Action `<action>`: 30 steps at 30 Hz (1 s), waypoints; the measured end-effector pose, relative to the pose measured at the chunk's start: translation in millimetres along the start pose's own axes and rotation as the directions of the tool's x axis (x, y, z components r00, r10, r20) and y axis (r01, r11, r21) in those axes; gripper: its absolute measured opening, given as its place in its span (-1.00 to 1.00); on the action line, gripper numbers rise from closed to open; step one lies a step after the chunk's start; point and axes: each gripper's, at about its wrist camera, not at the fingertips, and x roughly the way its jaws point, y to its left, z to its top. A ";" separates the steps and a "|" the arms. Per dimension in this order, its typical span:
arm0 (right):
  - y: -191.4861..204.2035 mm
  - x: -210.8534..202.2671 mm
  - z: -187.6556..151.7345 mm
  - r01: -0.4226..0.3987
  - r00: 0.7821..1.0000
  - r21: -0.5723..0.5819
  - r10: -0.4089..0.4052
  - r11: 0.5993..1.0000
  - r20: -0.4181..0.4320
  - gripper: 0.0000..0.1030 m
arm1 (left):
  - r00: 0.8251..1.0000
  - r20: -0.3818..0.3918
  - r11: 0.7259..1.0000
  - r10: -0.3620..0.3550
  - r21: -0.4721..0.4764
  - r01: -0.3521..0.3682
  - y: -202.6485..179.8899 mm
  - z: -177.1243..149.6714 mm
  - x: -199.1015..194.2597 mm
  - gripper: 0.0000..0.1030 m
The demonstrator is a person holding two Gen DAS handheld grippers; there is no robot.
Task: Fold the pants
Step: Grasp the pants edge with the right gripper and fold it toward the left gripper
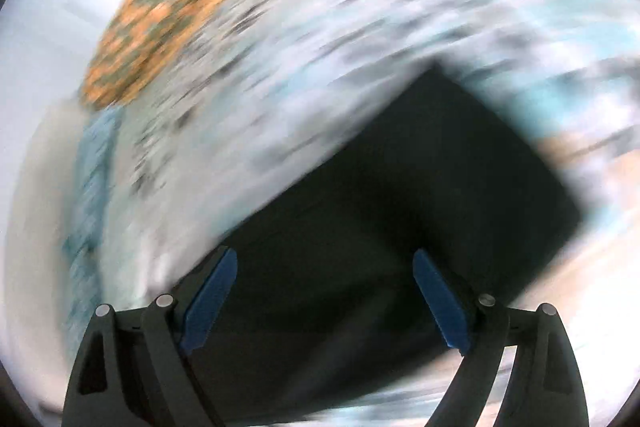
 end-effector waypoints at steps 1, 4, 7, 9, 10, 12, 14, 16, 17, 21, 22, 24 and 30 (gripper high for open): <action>-12.4 -8.4 10.3 0.052 0.998 -0.009 -0.051 0.999 0.026 0.74 | 1.000 0.002 1.000 0.000 0.000 0.000 -0.1 0.1 0.2 0.99; -21.0 -24.6 31.4 0.165 0.983 -0.054 -0.160 0.985 0.089 0.85 | 1.000 0.004 1.000 0.005 0.001 -0.005 -0.5 -0.8 0.4 0.99; -26.7 -14.4 46.1 0.162 0.986 -0.086 -0.157 0.983 0.061 0.87 | 1.000 0.005 1.000 0.009 0.003 -0.009 -1.1 -0.8 0.9 0.99; -21.6 0.2 47.5 0.149 0.989 -0.127 -0.146 0.981 0.033 0.87 | 1.000 0.006 1.000 0.010 0.004 -0.011 -1.3 -1.0 1.0 0.99; -14.8 7.6 44.7 0.159 0.987 -0.160 -0.155 0.974 0.033 0.87 | 1.000 0.006 1.000 0.011 0.004 -0.011 -1.4 -1.0 1.1 0.99; -3.1 16.9 41.5 0.179 0.984 -0.223 -0.171 0.958 0.053 0.87 | 1.000 0.007 1.000 0.011 0.004 -0.011 -1.2 -0.9 1.2 0.99; 7.3 24.5 39.6 0.172 0.985 -0.270 -0.161 0.947 0.061 0.85 | 1.000 0.007 1.000 0.011 0.003 -0.011 -0.9 -0.8 1.7 0.99; 15.6 25.0 33.7 0.091 0.996 -0.308 -0.083 0.947 0.040 0.10 | 1.000 0.008 1.000 0.016 0.006 -0.016 -1.5 -0.8 1.9 0.99; 19.1 25.9 32.1 0.077 0.997 -0.320 -0.075 0.944 0.018 -0.61 | 1.000 0.009 1.000 0.021 0.008 -0.021 -2.0 -0.8 2.1 0.99; 29.8 -16.8 5.3 0.093 0.995 -0.420 -0.068 0.903 0.075 -0.79 | 1.000 0.008 1.000 0.026 0.011 -0.026 -2.3 -0.4 3.0 0.99; 35.8 -36.6 -8.1 0.091 0.993 -0.462 -0.047 0.882 0.106 -0.79 | 1.000 0.008 1.000 0.027 0.011 -0.027 -2.5 -0.3 3.0 0.99; 43.8 -75.8 -39.2 0.099 0.987 -0.535 -0.016 0.839 0.159 -0.79 | 1.000 0.007 1.000 0.029 0.012 -0.029 -3.0 -0.2 3.1 0.99; 50.9 -195.4 -177.9 0.072 0.972 -0.641 0.091 0.764 0.217 -0.79 | 0.999 -0.002 0.999 0.043 0.023 -0.043 -4.1 1.8 2.9 0.99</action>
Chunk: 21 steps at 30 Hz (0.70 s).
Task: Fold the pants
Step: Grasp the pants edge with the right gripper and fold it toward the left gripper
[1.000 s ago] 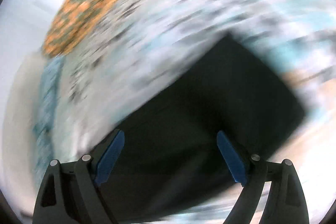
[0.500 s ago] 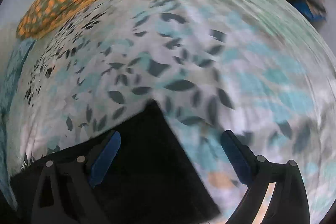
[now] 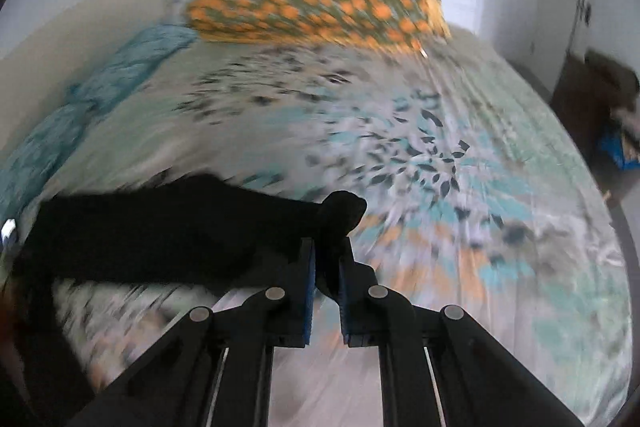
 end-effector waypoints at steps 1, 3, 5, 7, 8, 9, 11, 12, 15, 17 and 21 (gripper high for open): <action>13.0 -24.7 -20.6 -0.021 1.000 0.009 0.021 1.000 0.009 -0.79 | 1.000 -0.004 1.000 0.004 0.002 -0.004 -0.5 0.6 -0.3 0.99; 37.0 -62.0 -66.4 -0.041 0.999 0.059 0.040 0.997 0.012 -0.80 | 1.000 -0.013 1.000 0.019 0.008 -0.019 -2.3 2.0 -1.2 0.99; 48.6 -83.0 -114.5 -0.006 1.000 0.128 0.008 0.992 -0.015 -0.80 | 0.998 -0.027 0.998 0.049 0.029 -0.049 -6.6 4.2 -3.4 0.99; 50.7 -91.1 -168.7 0.094 0.992 0.218 -0.073 0.971 -0.103 -0.74 | 0.995 -0.040 0.992 0.091 0.087 -0.087 -14.4 7.8 -9.6 0.99; 48.1 -92.0 -187.4 0.153 0.982 0.268 -0.115 0.951 -0.152 -0.59 | 0.993 -0.045 0.987 0.106 0.128 -0.100 -18.5 9.4 -14.7 0.99; 43.9 -95.5 -199.1 0.226 0.965 0.327 -0.166 0.918 -0.201 -0.38 | 0.992 -0.049 0.979 0.115 0.175 -0.104 -22.6 10.9 -22.0 0.99; 37.6 -119.7 -199.8 0.278 0.960 0.418 -0.235 0.865 -0.151 0.16 | 0.995 -0.030 0.971 0.097 0.222 -0.088 -24.2 9.0 -44.7 0.99; 37.5 -137.0 -196.9 0.292 0.955 0.452 -0.284 0.843 -0.085 0.60 | 0.997 -0.019 0.972 0.071 0.227 -0.065 -22.0 6.8 -56.4 0.99; 49.4 -168.0 -186.9 0.329 0.919 0.474 -0.393 0.816 0.039 0.86 | 0.999 -0.027 0.977 -0.028 0.211 0.033 -5.9 -9.0 -92.5 0.99; 63.3 -167.9 -179.9 0.283 0.931 0.482 -0.359 0.829 0.071 0.86 | 0.996 -0.042 0.983 -0.084 0.159 0.090 13.9 -26.2 -110.0 0.99; 113.4 -131.3 -175.9 0.144 0.981 0.446 -0.186 0.883 0.052 0.86 | 0.982 -0.125 0.989 -0.145 0.009 0.147 56.7 -79.2 -103.8 0.99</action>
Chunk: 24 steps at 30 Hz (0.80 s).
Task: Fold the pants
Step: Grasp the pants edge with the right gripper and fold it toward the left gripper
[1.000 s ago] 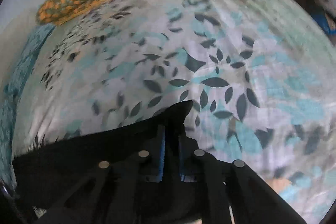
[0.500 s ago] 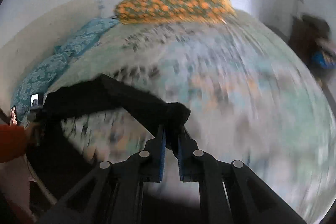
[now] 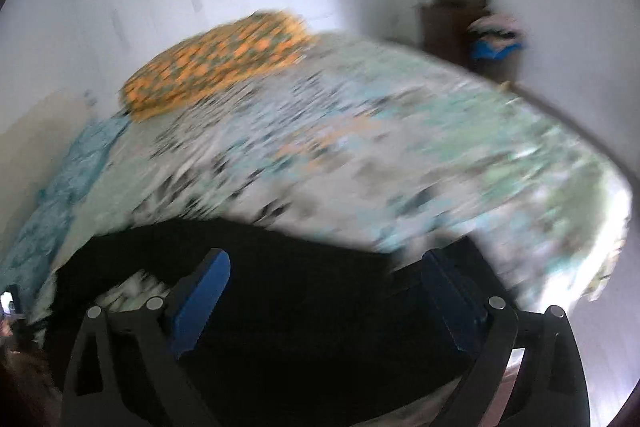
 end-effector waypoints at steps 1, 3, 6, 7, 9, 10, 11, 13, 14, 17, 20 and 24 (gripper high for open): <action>16.9 9.4 -12.5 -0.061 0.997 -0.025 0.060 0.998 -0.037 0.86 | 0.999 -0.053 1.000 0.013 -0.024 -0.015 9.0 -8.1 10.4 0.99; 55.6 38.1 -41.0 -0.142 0.981 -0.099 0.127 0.985 -0.145 0.86 | 0.995 -0.099 0.994 0.030 -0.106 -0.041 30.1 -13.9 21.5 0.99; 89.5 76.5 -86.0 -0.176 0.945 -0.173 0.117 0.969 -0.307 0.86 | 0.995 -0.098 0.988 0.019 -0.149 -0.034 39.6 -9.8 19.4 0.99; 95.2 88.6 -98.6 -0.184 0.926 -0.186 0.106 0.965 -0.363 0.86 | 0.995 -0.096 0.991 0.022 -0.129 -0.034 38.8 -11.3 19.9 0.99; 101.6 98.5 -113.4 -0.187 0.907 -0.227 0.080 0.956 -0.413 0.87 | 0.995 -0.088 0.996 0.055 -0.071 -0.061 32.2 -15.2 20.5 0.99; 103.9 96.6 -115.0 -0.191 0.915 -0.261 0.075 0.946 -0.397 0.87 | 0.994 -0.084 0.995 0.072 -0.058 -0.076 28.1 -16.6 20.6 0.99; 104.0 94.3 -113.4 -0.202 0.916 -0.266 0.086 0.943 -0.391 0.86 | 0.994 -0.074 0.994 0.085 -0.055 -0.089 27.2 -16.9 21.2 0.99; 93.3 89.5 -105.4 -0.237 0.916 -0.207 0.147 0.949 -0.373 0.86 | 0.994 -0.049 0.993 0.099 -0.059 -0.102 25.9 -20.2 20.8 0.99; 82.3 85.3 -100.7 -0.268 0.914 -0.136 0.207 0.954 -0.348 0.87 | 0.994 -0.033 0.992 0.108 -0.059 -0.110 25.0 -21.2 20.3 0.99; 35.5 88.1 -87.2 -0.359 0.873 0.166 0.393 0.918 -0.290 0.87 | 0.991 -0.025 0.990 0.128 -0.058 -0.129 22.0 -24.1 17.8 0.99; -15.4 91.3 -81.9 -0.321 0.893 0.385 0.412 0.865 -0.182 0.86 | 0.991 -0.023 0.989 0.132 -0.065 -0.134 22.3 -24.8 17.2 0.99; -65.9 87.2 -73.0 -0.229 0.942 0.532 0.324 0.815 -0.091 0.86 | 0.991 -0.011 0.989 0.132 -0.065 -0.133 21.9 -26.9 15.8 0.99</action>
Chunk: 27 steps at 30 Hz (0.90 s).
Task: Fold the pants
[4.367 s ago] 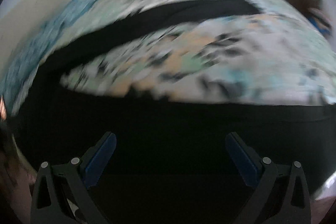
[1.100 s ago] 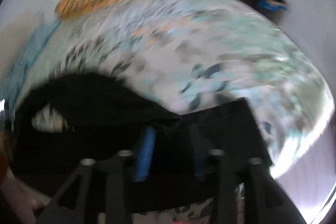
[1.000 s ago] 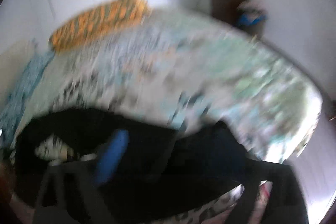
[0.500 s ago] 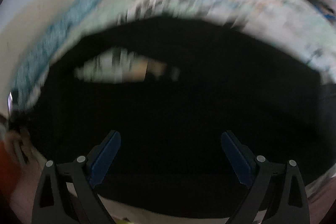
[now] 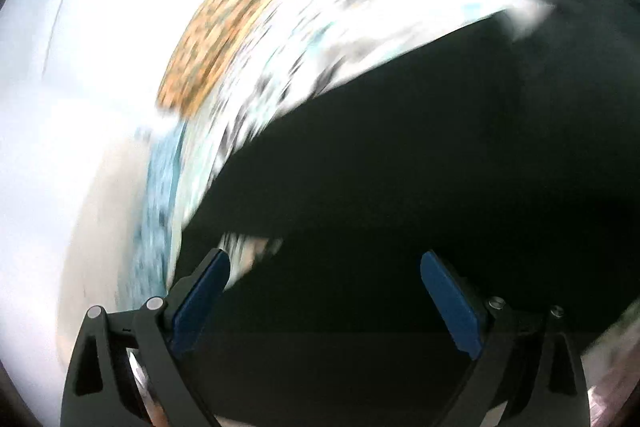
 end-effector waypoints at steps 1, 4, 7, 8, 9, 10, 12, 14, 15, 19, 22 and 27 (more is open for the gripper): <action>-5.0 -4.1 5.2 0.021 1.000 0.019 -0.021 1.000 0.022 0.86 | 1.000 0.003 1.000 0.000 0.000 0.000 0.2 -0.2 -0.1 0.99; -6.9 -3.6 18.5 0.048 0.997 0.040 -0.050 0.998 0.051 0.85 | 1.000 0.011 1.000 0.005 0.000 -0.005 -0.9 -1.6 -0.4 0.99; -4.7 1.3 27.1 0.102 0.992 0.032 -0.103 0.994 0.066 0.31 | 0.999 0.028 1.000 0.014 -0.004 -0.014 -2.1 -2.8 -1.1 0.99; -4.8 4.1 28.3 0.119 0.992 0.028 -0.120 0.993 0.048 -0.40 | 0.999 0.031 1.000 0.018 -0.004 -0.018 -2.6 -3.1 -1.6 0.99; -6.6 8.8 29.4 0.137 0.990 0.031 -0.138 0.990 0.023 -0.89 | 0.999 0.030 1.000 0.023 -0.002 -0.023 -3.2 -2.9 -2.1 0.99; -8.6 10.6 29.1 0.135 0.991 0.042 -0.136 0.990 0.012 -0.89 | 0.999 0.021 1.000 0.029 0.001 -0.029 -4.0 -1.8 -2.7 0.99; -2.3 4.3 28.3 0.109 0.994 0.042 -0.110 0.993 0.026 -0.89 | 0.999 -0.015 0.999 0.042 0.010 -0.041 -5.8 1.6 -4.8 0.99; 18.6 -9.9 27.4 0.061 0.997 -0.025 -0.059 0.998 0.058 -0.90 | 0.996 -0.075 0.997 0.054 0.050 -0.051 -10.3 8.5 -9.1 0.99; 32.0 -17.8 29.0 0.044 0.996 -0.076 -0.038 0.996 0.076 -0.90 | 0.995 -0.084 0.997 0.047 0.062 -0.042 -13.4 12.2 -13.7 0.99; 78.3 -46.2 31.9 -0.029 0.991 -0.227 0.058 0.973 0.122 -0.90 | 0.985 -0.037 0.982 -0.167 0.080 0.170 -41.2 39.0 -46.2 0.99; 100.5 -59.6 27.7 -0.081 0.985 -0.279 0.119 0.957 0.125 -0.90 | 0.929 -0.090 0.927 -0.359 0.077 0.366 -81.5 75.8 -55.1 0.99; 120.4 -85.1 25.2 -0.161 0.971 -0.320 0.208 0.934 0.120 -0.90 | 0.868 -0.147 0.877 -0.475 0.011 0.481 -139.7 137.5 -35.7 0.99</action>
